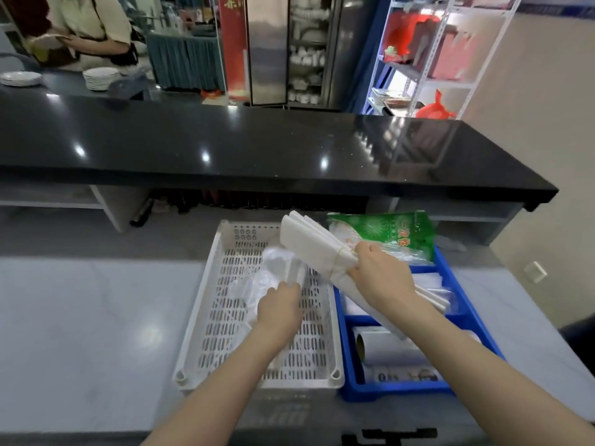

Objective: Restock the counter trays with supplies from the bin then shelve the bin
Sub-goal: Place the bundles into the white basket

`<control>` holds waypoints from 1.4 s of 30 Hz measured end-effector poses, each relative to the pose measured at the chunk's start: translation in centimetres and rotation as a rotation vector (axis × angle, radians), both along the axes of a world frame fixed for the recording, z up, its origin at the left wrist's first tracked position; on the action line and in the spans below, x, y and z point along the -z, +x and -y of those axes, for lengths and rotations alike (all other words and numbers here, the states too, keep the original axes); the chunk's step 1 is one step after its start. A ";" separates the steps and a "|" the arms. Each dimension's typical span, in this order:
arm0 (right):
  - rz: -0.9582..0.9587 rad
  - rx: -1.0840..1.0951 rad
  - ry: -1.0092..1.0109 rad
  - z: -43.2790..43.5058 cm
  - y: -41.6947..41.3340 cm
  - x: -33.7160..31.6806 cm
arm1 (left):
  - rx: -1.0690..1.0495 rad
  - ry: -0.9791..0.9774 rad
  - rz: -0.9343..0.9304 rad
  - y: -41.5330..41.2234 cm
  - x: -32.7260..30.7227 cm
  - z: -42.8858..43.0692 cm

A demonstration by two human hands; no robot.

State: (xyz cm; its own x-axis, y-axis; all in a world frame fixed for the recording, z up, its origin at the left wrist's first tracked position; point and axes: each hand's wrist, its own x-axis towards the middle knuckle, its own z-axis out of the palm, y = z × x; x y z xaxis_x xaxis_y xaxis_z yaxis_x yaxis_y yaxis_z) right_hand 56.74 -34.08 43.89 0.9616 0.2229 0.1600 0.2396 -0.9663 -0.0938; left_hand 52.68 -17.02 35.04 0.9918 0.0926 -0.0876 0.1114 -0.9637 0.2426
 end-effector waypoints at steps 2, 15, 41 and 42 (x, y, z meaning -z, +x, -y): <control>-0.007 -0.004 0.006 -0.5 -0.1 -0.1 | 0.006 -0.063 0.020 -0.3 0.0 -1.3; -0.216 0.029 0.203 -8.0 -1.5 -0.5 | -0.284 -0.287 0.344 -4.6 -7.8 -10.9; -0.247 0.070 0.615 -9.4 -2.6 5.9 | -0.031 0.128 0.288 -6.2 -9.1 -9.6; -0.261 0.059 0.578 -8.8 -2.5 5.9 | -0.020 0.144 0.283 -5.9 -8.9 -9.2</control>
